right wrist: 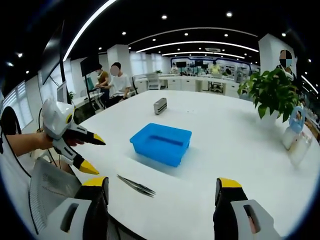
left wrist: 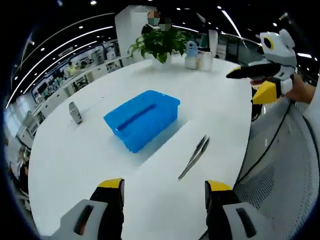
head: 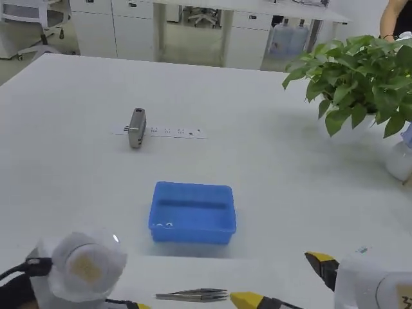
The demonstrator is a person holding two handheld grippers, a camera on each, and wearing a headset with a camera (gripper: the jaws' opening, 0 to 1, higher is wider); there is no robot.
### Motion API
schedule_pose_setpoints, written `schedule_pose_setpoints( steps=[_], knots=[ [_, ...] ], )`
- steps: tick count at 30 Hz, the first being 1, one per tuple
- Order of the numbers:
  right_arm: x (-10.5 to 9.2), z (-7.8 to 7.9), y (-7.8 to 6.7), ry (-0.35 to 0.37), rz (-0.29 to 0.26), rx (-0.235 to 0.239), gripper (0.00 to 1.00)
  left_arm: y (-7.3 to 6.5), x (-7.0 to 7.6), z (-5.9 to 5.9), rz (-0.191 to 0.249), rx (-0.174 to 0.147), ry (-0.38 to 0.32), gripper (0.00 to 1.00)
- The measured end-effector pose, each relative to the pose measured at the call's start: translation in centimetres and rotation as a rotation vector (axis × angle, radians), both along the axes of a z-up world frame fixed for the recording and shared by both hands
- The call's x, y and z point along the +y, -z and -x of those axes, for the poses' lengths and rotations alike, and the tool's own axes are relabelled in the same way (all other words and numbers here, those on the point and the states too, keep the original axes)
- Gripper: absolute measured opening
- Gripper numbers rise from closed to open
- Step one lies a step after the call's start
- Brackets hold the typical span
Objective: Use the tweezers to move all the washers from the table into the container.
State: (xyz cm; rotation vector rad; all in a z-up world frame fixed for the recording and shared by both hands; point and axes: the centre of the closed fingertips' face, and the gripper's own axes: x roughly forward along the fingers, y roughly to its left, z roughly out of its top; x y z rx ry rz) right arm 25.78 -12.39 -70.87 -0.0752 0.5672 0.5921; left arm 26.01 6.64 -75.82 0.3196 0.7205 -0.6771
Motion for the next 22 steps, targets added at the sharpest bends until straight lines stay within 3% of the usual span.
schedule_pose_setpoints(
  steps=[2,4,9,12,14,17,20,22],
  knots=[
    [-0.1,-0.1,0.0,0.004,0.001,-0.001,0.88,-0.8,0.7,0.3,0.018,-0.011,-0.038,0.76],
    [-0.3,-0.3,-0.2,0.005,0.002,-0.005,0.88,-1.7,1.8,0.4,0.017,-0.044,-0.091,0.82],
    [-0.8,-0.4,-0.1,0.017,0.001,-0.010,0.92,-3.2,3.3,1.1,0.048,-0.072,-0.178,0.98],
    [-1.1,-0.6,-0.5,0.020,0.009,-0.053,0.94,-4.4,3.8,1.2,0.107,-0.112,-0.257,0.99],
    [-1.2,-0.6,-0.5,0.021,0.009,-0.053,0.98,-5.1,4.2,1.2,0.132,-0.149,-0.294,0.99],
    [-1.2,-0.5,-0.4,0.024,0.008,-0.044,0.99,-5.0,4.7,1.5,0.131,-0.154,-0.313,0.99],
    [-1.2,-0.4,-0.2,0.024,0.015,-0.031,0.99,-4.4,5.0,1.7,0.124,-0.135,-0.328,0.99],
    [-1.3,-0.4,-0.1,0.028,0.014,-0.024,0.99,-4.7,5.0,1.8,0.125,-0.148,-0.337,0.99]
  ],
)
